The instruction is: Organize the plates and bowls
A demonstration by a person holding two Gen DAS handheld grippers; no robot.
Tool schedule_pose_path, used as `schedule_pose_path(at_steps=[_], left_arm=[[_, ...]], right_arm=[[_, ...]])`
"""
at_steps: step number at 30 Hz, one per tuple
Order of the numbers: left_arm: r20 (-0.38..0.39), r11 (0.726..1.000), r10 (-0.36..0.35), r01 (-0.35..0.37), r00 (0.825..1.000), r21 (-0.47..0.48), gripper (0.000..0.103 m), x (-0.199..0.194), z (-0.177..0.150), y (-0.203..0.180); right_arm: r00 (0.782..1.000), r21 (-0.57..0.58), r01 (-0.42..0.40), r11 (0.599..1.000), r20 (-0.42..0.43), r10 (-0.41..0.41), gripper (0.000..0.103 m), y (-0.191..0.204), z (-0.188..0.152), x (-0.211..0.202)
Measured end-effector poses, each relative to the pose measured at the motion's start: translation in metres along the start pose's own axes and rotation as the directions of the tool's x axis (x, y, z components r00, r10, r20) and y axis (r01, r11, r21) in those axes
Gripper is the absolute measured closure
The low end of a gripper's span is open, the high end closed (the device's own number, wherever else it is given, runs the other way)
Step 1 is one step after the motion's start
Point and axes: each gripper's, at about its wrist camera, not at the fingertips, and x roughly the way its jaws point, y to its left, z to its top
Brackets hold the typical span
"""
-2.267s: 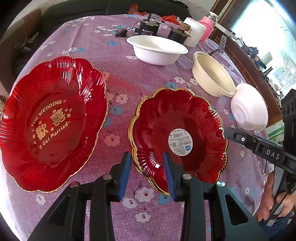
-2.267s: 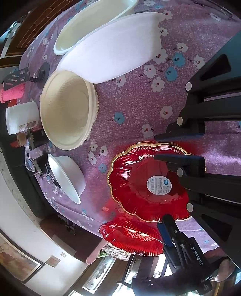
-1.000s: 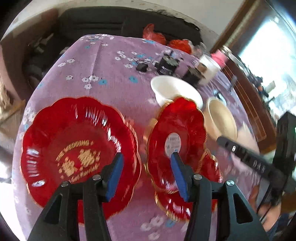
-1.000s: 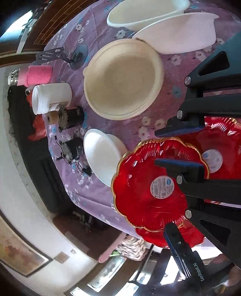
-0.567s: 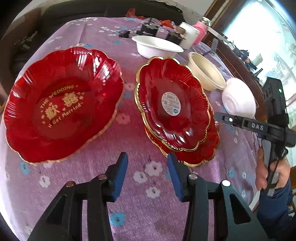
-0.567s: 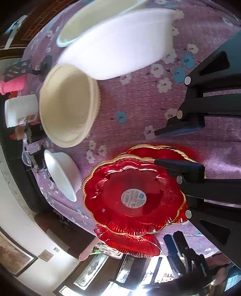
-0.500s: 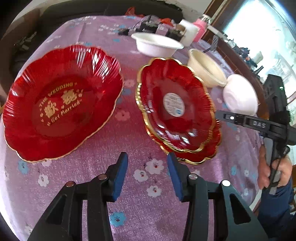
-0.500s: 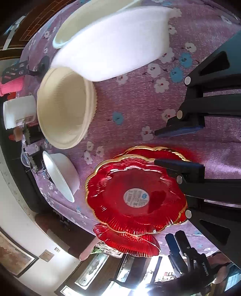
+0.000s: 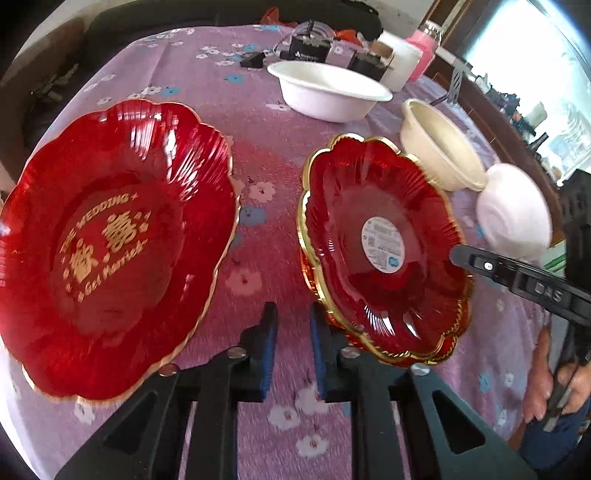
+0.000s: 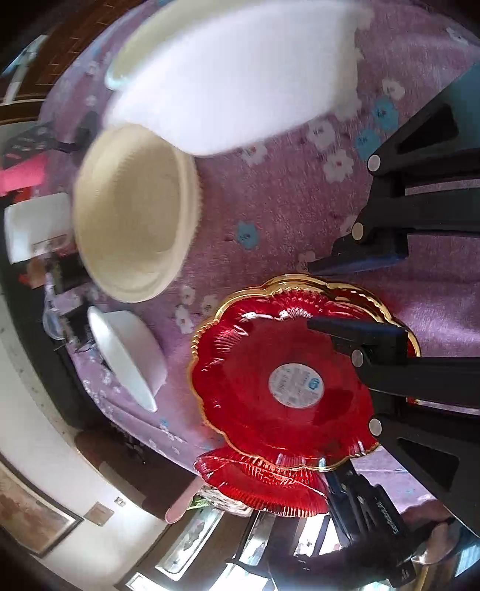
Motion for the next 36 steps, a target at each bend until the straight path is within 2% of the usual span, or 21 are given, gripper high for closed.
schedule_pose_path(at_steps=[1,2,5,8,11,13,14,16,19,20,22,24,27,29,30,32,33,34,36], left_arm=[[-0.001,1.000,-0.005,0.005,1.000,0.000,0.101,0.002,0.002,-0.001],[0.004,1.000,-0.008,0.008,1.000,-0.001,0.103,0.003,0.005,-0.002],[0.043,0.998,0.044,-0.046,0.998,0.030,0.103,0.005,0.015,-0.011],[0.051,0.997,0.068,-0.070,0.996,0.035,0.103,0.007,0.022,-0.015],[0.060,0.995,0.075,-0.079,0.995,0.057,0.103,0.007,0.025,-0.023],[0.071,0.990,0.110,-0.115,0.991,0.079,0.103,0.008,0.024,-0.028],[0.071,0.989,0.114,-0.120,0.991,0.081,0.103,0.010,0.025,-0.029],[0.065,0.991,0.099,-0.104,0.993,0.080,0.103,0.013,0.027,-0.031],[0.086,0.987,0.101,-0.111,0.991,0.119,0.103,0.015,0.033,-0.043],[0.094,0.986,0.091,-0.103,0.991,0.132,0.103,0.015,0.034,-0.047],[0.112,0.986,0.053,-0.070,0.992,0.154,0.103,0.011,0.038,-0.053],[0.135,0.986,0.022,-0.043,0.991,0.160,0.103,0.001,0.040,-0.054],[0.148,0.989,0.016,-0.037,0.989,0.144,0.103,-0.013,0.042,-0.051],[0.195,0.986,0.012,-0.043,0.981,0.158,0.103,-0.036,0.034,-0.055],[0.224,0.983,0.033,-0.073,0.974,0.170,0.103,-0.049,0.031,-0.059],[0.284,0.976,0.052,-0.109,0.957,0.189,0.103,-0.080,0.022,-0.066],[0.292,0.970,0.027,-0.095,0.956,0.222,0.103,-0.092,0.019,-0.070],[0.281,0.969,0.018,-0.086,0.960,0.233,0.103,-0.098,0.017,-0.072],[0.258,0.963,0.052,-0.117,0.965,0.244,0.103,-0.090,0.019,-0.075]], right_arm=[[1.000,0.004,-0.008,1.000,0.002,0.008,0.077,-0.001,-0.001,0.001],[1.000,0.013,-0.020,1.000,-0.003,0.020,0.076,-0.002,-0.001,0.002],[1.000,0.026,-0.022,0.999,-0.001,0.022,0.074,-0.004,-0.004,0.004],[0.999,0.041,-0.042,0.998,-0.002,0.042,0.065,-0.006,-0.004,0.000],[0.999,0.026,0.027,0.999,0.047,-0.029,0.065,-0.007,-0.002,-0.010],[0.993,0.011,0.090,0.996,0.075,-0.091,0.065,-0.007,0.004,-0.015],[0.994,0.015,0.082,0.996,0.076,-0.083,0.065,-0.009,0.008,-0.015],[0.997,0.032,0.050,0.998,0.062,-0.052,0.064,-0.015,0.012,-0.012],[0.993,0.062,0.065,0.996,0.097,-0.071,0.059,-0.020,0.011,-0.013],[0.992,0.073,0.066,0.995,0.104,-0.073,0.055,-0.021,0.010,-0.014],[0.990,0.094,0.074,0.993,0.111,-0.084,0.040,-0.021,0.007,-0.014],[0.991,0.101,0.072,0.992,0.106,-0.083,0.037,-0.023,0.003,-0.014],[0.997,0.129,-0.012,0.992,0.077,0.002,0.037,-0.029,-0.002,-0.014],[0.997,0.131,-0.061,0.990,0.049,0.055,0.036,-0.025,-0.008,-0.014],[0.993,0.115,-0.117,0.986,0.022,0.115,0.032,-0.019,-0.015,-0.014],[0.963,0.097,-0.263,0.960,-0.033,0.268,0.032,-0.010,-0.026,-0.013],[0.943,0.112,-0.321,0.940,-0.051,0.328,0.034,-0.011,-0.031,-0.012],[0.952,0.113,-0.296,0.948,-0.048,0.303,0.036,-0.014,-0.035,-0.015],[0.993,0.133,-0.122,0.984,0.011,0.121,0.034,-0.027,-0.037,-0.027]])
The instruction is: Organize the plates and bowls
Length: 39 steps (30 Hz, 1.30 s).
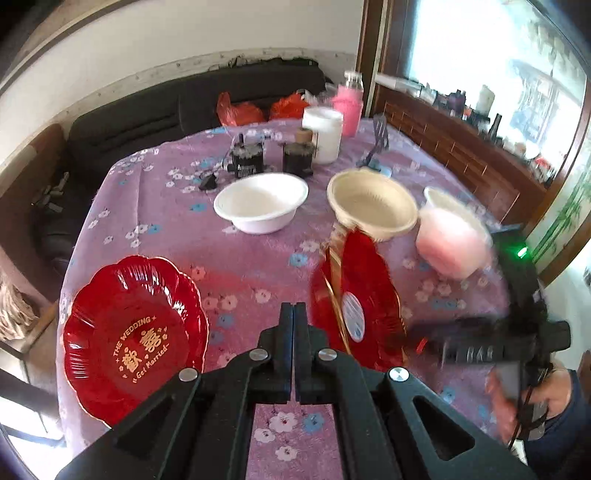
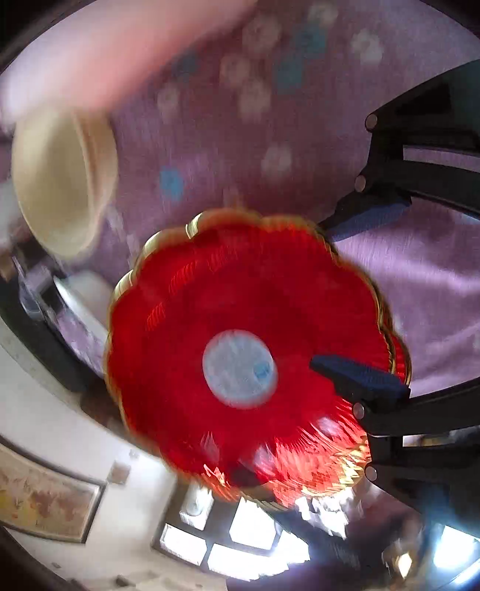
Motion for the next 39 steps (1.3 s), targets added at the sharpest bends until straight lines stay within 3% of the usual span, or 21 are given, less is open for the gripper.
schedule_pose_path(at_steps=[1,2,5,9,14,15,17,18,19,24,27,31,33,37,39], left_arm=[[-0.019,0.999,0.037,-0.036,0.999,0.014,0.103,0.013,0.000,-0.002],[-0.038,1.000,0.027,-0.027,0.999,-0.003,0.103,0.023,-0.001,0.000],[-0.110,0.995,-0.076,0.069,0.991,-0.070,0.103,0.052,-0.005,0.003],[-0.135,0.991,-0.115,0.105,0.984,-0.078,0.103,0.062,-0.017,-0.009],[-0.167,0.984,-0.167,0.153,0.972,-0.092,0.103,0.073,-0.027,-0.019],[-0.176,0.981,-0.184,0.170,0.967,-0.095,0.103,0.076,-0.028,-0.021],[-0.184,0.984,-0.174,0.163,0.967,-0.074,0.103,0.079,-0.029,-0.030],[-0.189,0.986,-0.166,0.157,0.968,-0.065,0.103,0.081,-0.029,-0.033],[-0.190,0.985,-0.167,0.158,0.967,-0.066,0.103,0.082,-0.029,-0.034],[-0.172,0.985,-0.170,0.160,0.970,-0.071,0.103,0.076,-0.030,-0.032],[-0.152,0.978,-0.198,0.185,0.968,-0.094,0.103,0.064,-0.036,-0.021],[-0.099,0.977,-0.199,0.189,0.975,-0.103,0.102,0.035,-0.044,-0.006],[-0.058,0.978,-0.187,0.180,0.981,-0.104,0.100,0.020,-0.048,0.004],[-0.027,0.958,-0.240,0.233,0.970,-0.166,0.060,0.007,-0.057,0.026],[-0.021,0.955,-0.238,0.231,0.971,-0.185,0.057,0.007,-0.062,0.031]], right_arm=[[0.999,0.014,0.015,1.000,0.034,-0.016,0.034,-0.006,0.000,-0.006],[0.999,0.028,-0.031,0.999,0.041,0.030,0.034,-0.012,0.000,-0.010],[0.997,0.049,-0.047,0.998,0.056,0.045,0.032,-0.021,-0.004,-0.018],[0.996,0.015,-0.055,0.998,0.065,0.054,0.031,-0.024,-0.007,-0.031],[0.995,-0.037,0.025,0.999,0.100,-0.021,0.031,-0.018,-0.006,-0.046],[0.994,-0.045,0.025,0.999,0.104,-0.020,0.034,-0.017,-0.008,-0.050],[0.992,-0.110,0.064,0.992,0.119,-0.051,0.058,-0.010,-0.014,-0.058],[0.989,-0.137,0.099,0.986,0.127,-0.081,0.087,-0.007,-0.018,-0.061],[0.989,-0.140,0.097,0.985,0.124,-0.079,0.096,-0.008,-0.020,-0.063],[0.992,-0.145,0.099,0.985,0.097,-0.085,0.096,-0.018,-0.027,-0.060],[0.987,-0.169,0.050,0.984,0.156,-0.023,0.097,-0.008,-0.029,-0.079],[0.967,-0.318,0.103,0.942,0.255,-0.019,0.097,0.039,-0.033,-0.104],[0.959,-0.374,0.131,0.918,0.284,-0.021,0.097,0.062,-0.035,-0.112],[0.962,-0.394,0.106,0.913,0.274,0.007,0.097,0.081,-0.030,-0.114],[0.967,-0.379,0.081,0.922,0.255,0.020,0.097,0.081,-0.028,-0.110]])
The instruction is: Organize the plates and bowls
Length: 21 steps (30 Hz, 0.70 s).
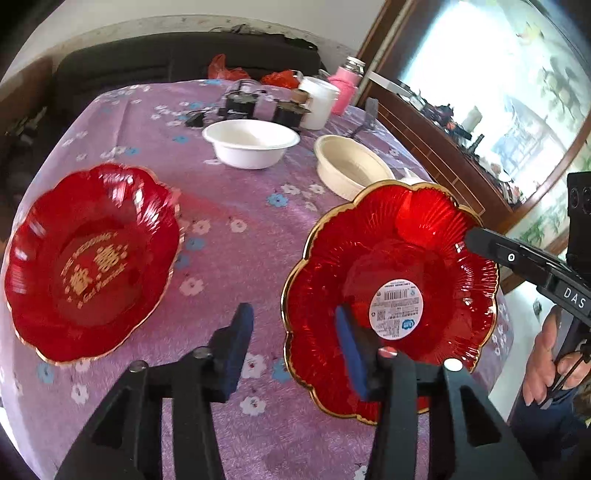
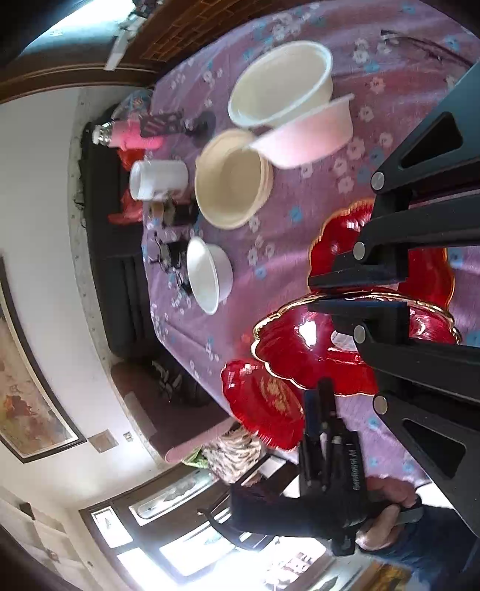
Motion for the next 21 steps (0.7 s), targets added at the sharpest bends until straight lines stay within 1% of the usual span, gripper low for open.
schedule_pose_path(at_steps=[1,2,3,4,5,6,9,15,17,18,19,21], left_arm=[[0.001,1.000,-0.008,0.008,1.000,-0.004,0.057,0.000,-0.002,0.002],[-0.003,1.000,-0.013,0.013,1.000,-0.008,0.060,0.001,-0.003,0.004],[-0.010,1.000,-0.014,0.014,1.000,-0.016,0.067,0.004,-0.005,0.005],[-0.024,1.000,-0.004,0.004,1.000,-0.022,0.082,0.008,-0.007,0.005],[-0.034,1.000,0.009,-0.010,0.999,-0.023,0.088,0.012,-0.008,0.007],[-0.045,1.000,0.009,-0.011,0.999,-0.030,0.091,0.016,-0.011,0.008],[-0.062,0.999,-0.012,0.009,0.998,-0.049,0.092,0.026,-0.016,0.010],[-0.063,1.000,0.011,-0.012,0.998,-0.019,0.092,0.034,-0.022,-0.003],[-0.069,1.000,0.010,-0.011,0.998,-0.024,0.092,0.037,-0.023,-0.004],[-0.073,1.000,0.010,-0.012,0.997,-0.026,0.092,0.039,-0.024,-0.004],[-0.080,0.999,0.007,-0.009,0.997,-0.031,0.092,0.040,-0.025,-0.003],[-0.090,1.000,0.005,-0.008,0.996,-0.030,0.092,0.043,-0.027,-0.004]], right_arm=[[1.000,0.014,-0.013,1.000,-0.008,0.013,0.097,-0.001,-0.001,0.004],[1.000,0.029,-0.022,0.999,-0.015,0.023,0.097,-0.003,-0.003,0.008],[0.999,0.050,-0.032,0.998,-0.026,0.033,0.097,-0.006,-0.006,0.012],[0.998,0.062,-0.039,0.997,-0.037,0.041,0.097,-0.007,-0.005,0.019],[0.998,0.074,-0.035,0.997,-0.043,0.038,0.097,-0.007,-0.005,0.027],[0.998,0.084,-0.031,0.996,-0.046,0.035,0.096,-0.010,-0.007,0.029],[0.997,0.113,-0.030,0.993,-0.067,0.038,0.096,-0.017,-0.014,0.033],[0.991,0.158,0.012,0.987,-0.132,0.009,0.097,-0.041,-0.032,0.047],[0.989,0.207,0.002,0.978,-0.147,0.029,0.097,-0.052,-0.041,0.053],[0.986,0.210,0.003,0.978,-0.163,0.032,0.097,-0.055,-0.045,0.058],[0.983,0.217,0.001,0.976,-0.180,0.039,0.094,-0.058,-0.049,0.062],[0.978,0.248,-0.021,0.968,-0.197,0.072,0.094,-0.064,-0.056,0.068]])
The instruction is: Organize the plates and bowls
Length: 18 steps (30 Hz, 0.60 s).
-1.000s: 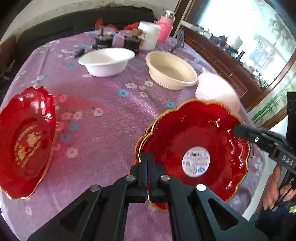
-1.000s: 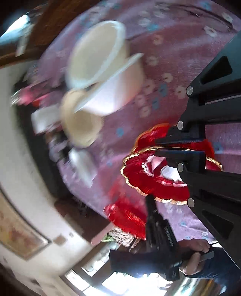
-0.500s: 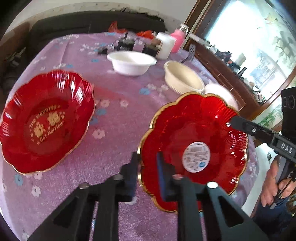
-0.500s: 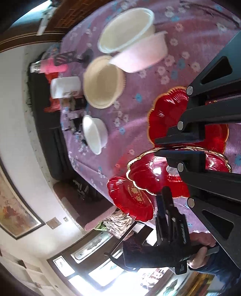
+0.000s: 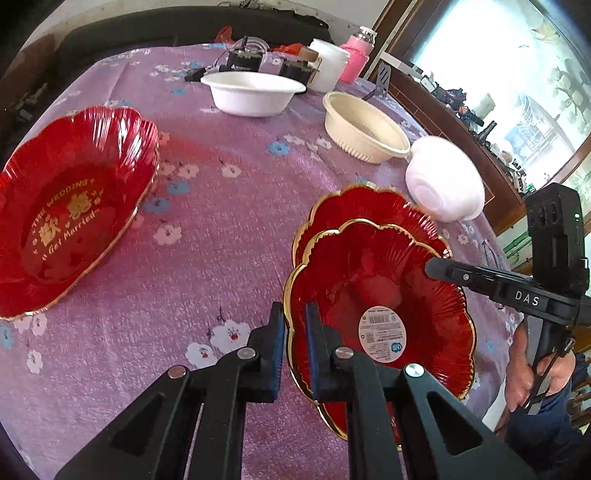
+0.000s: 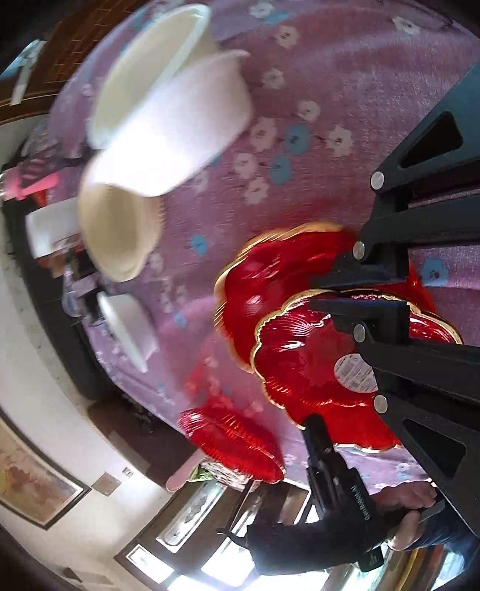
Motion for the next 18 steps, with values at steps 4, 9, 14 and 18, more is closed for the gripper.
schedule_pose_path(at_steps=[4,9,14,18], left_arm=[[0.002,1.000,-0.010,0.010,1.000,-0.007,0.088,-0.003,-0.005,-0.001],[-0.017,0.999,-0.044,0.044,0.999,-0.014,0.067,0.001,-0.013,0.001],[0.005,0.999,-0.047,0.047,0.999,-0.005,0.086,-0.002,-0.015,-0.013],[0.041,0.999,-0.044,0.045,0.998,-0.005,0.087,-0.019,-0.013,-0.014]], right_arm=[[0.997,0.043,-0.070,0.997,-0.026,0.071,0.094,-0.012,-0.003,0.001],[0.987,0.069,-0.146,0.987,-0.056,0.150,0.084,-0.020,-0.010,0.007],[0.989,0.105,-0.138,0.985,-0.029,0.142,0.093,-0.018,-0.013,0.009],[0.987,0.099,-0.161,0.982,0.009,0.161,0.094,-0.009,-0.011,-0.002]])
